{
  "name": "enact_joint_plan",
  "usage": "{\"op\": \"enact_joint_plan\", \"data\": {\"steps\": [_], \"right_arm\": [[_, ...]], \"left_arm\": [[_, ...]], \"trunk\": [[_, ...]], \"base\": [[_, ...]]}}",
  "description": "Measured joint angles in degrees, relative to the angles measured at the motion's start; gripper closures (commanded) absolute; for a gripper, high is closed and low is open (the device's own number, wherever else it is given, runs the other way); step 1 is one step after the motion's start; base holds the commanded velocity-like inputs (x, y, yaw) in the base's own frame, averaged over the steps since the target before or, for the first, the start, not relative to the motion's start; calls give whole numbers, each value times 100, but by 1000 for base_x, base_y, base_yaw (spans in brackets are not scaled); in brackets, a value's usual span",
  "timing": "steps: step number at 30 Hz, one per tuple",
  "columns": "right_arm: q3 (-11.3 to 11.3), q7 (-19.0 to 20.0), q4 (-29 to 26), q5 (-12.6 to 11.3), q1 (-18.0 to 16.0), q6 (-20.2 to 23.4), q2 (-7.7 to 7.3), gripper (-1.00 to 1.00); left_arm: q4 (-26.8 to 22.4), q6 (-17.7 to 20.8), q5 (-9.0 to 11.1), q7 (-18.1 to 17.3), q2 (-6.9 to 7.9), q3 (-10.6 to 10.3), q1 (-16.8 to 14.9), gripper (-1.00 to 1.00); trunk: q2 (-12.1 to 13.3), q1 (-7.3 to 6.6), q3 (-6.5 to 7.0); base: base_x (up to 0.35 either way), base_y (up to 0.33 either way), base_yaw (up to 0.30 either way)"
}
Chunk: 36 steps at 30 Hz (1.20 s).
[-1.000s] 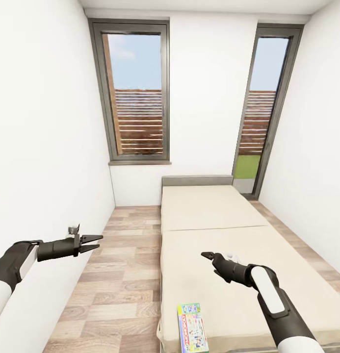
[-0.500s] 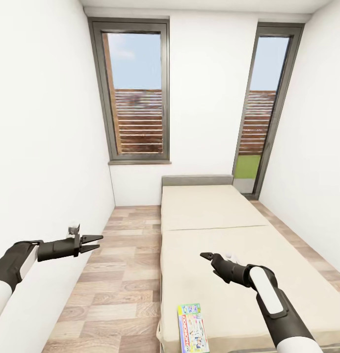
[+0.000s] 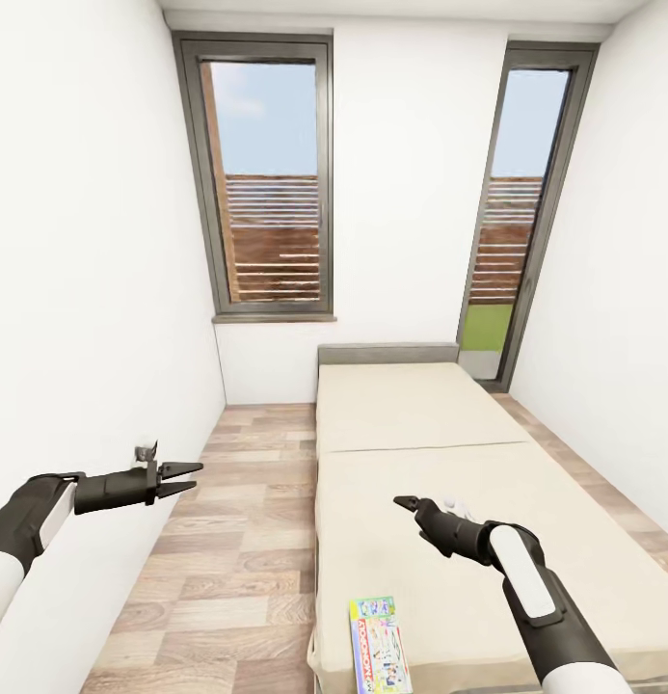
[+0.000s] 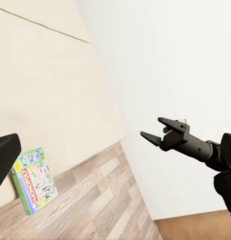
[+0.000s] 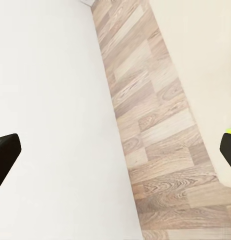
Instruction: Put all the toys in the child's room - the three board games (two on the bed and one on the table), the two jigsaw puzzles on the table, and the tennis ball on the table - inside the toy box on the table in the child's room.
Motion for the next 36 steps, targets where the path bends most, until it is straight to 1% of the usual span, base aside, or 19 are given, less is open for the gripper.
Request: {"op": "enact_joint_plan", "data": {"steps": [16,24,36], "right_arm": [[-16,-8,-27,5,-6,-11,36,-100],[-42,-8,-14,-44,0,-19,48,-100],[-12,-8,-9,-56,1,-21,51,-100]], "left_arm": [[0,-9,0,8,-5,2,0,-100],[0,-10,0,7,-11,-1,0,-100],[0,-10,0,9,-20,-15,0,-100]], "trunk": [[-643,352,-288],[-965,528,-432],[-1447,792,-648]], "base": [[0,0,0],[0,0,0],[0,0,0]]}}
